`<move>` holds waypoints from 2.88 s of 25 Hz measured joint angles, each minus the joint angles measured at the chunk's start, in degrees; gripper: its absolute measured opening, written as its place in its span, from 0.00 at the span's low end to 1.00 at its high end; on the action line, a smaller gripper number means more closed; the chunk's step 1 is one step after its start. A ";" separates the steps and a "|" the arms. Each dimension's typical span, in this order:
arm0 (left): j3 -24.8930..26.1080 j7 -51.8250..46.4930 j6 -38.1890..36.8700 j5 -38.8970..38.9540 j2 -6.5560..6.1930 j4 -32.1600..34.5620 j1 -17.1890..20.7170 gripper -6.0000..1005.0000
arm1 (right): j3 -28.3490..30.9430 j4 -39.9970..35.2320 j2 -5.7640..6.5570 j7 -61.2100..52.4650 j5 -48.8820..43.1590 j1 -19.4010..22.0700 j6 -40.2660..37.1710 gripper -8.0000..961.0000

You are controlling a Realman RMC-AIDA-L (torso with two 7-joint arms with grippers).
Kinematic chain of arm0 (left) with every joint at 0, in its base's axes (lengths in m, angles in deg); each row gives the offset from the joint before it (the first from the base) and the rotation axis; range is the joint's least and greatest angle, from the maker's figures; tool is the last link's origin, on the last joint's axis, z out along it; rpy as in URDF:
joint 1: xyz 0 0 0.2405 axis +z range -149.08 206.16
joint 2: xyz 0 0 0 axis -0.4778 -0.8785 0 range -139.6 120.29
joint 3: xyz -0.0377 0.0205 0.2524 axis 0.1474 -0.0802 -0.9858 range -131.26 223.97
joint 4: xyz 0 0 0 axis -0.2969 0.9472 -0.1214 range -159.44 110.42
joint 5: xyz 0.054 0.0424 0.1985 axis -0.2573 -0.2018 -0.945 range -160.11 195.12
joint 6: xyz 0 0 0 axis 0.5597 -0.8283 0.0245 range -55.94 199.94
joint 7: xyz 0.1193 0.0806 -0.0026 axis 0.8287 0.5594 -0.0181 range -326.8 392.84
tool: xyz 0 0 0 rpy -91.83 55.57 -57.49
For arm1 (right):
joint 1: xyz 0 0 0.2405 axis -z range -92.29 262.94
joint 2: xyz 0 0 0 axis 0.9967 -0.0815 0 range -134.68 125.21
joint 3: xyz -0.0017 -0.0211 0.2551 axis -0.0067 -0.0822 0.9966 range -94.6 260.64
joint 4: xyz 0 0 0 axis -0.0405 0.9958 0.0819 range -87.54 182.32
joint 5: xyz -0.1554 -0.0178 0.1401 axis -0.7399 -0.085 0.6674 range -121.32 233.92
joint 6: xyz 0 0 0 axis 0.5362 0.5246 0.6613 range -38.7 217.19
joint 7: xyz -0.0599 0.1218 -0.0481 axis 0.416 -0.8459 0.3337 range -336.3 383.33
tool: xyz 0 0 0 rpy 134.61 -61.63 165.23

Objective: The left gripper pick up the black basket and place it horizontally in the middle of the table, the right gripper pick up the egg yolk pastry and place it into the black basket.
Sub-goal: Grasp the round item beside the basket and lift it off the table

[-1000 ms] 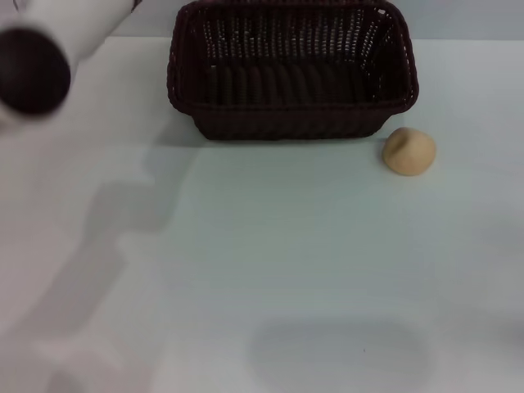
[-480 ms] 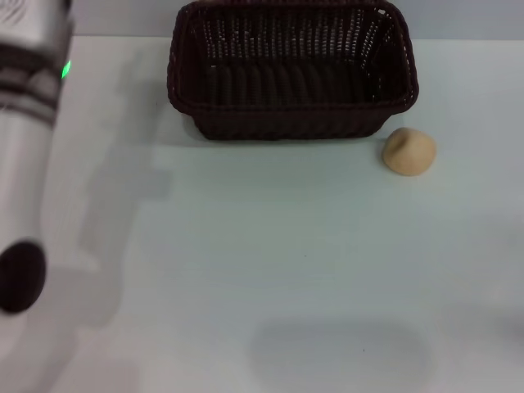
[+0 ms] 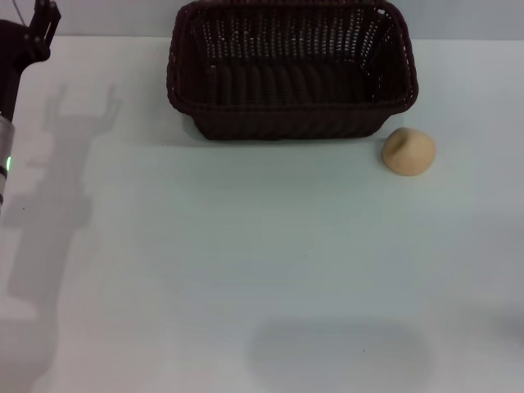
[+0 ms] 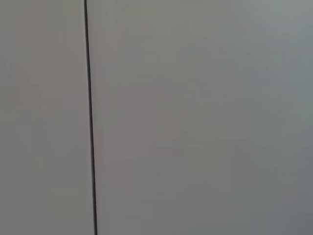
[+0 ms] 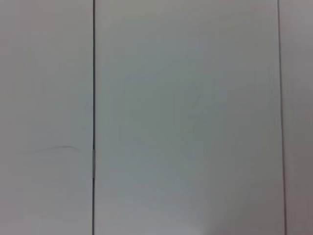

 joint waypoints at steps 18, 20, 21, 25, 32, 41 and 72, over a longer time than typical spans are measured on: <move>-1.13 0.00 1.47 -0.17 -0.06 4.55 0.44 0.81 | -7.08 -2.56 0.32 0.16 -3.04 -1.32 -1.70 0.76; -0.99 0.04 1.83 -0.13 -0.09 4.79 0.47 0.81 | -6.77 -3.76 0.57 0.18 -4.36 -1.55 -3.91 0.76; -0.91 -0.02 2.07 -0.08 -0.10 5.20 0.39 0.81 | -6.61 -4.79 0.96 0.19 -5.72 -1.99 -6.67 0.76; -0.86 -0.12 2.26 -0.04 -0.12 5.45 0.26 0.81 | -6.57 -6.14 1.53 0.33 -7.59 -2.83 -10.57 0.76; -0.80 0.07 2.35 -0.03 -0.27 5.73 0.34 0.81 | 2.30 -14.91 2.47 4.27 -18.98 -1.04 -16.94 0.76; -0.75 -0.19 2.42 0.10 -0.28 6.44 0.37 0.81 | 22.42 -31.13 2.47 4.66 -39.80 2.29 -42.54 0.76; -0.05 -0.43 4.61 0.18 -0.13 6.90 -0.16 0.81 | 42.44 -59.60 2.06 11.21 -46.89 -1.80 -114.20 0.76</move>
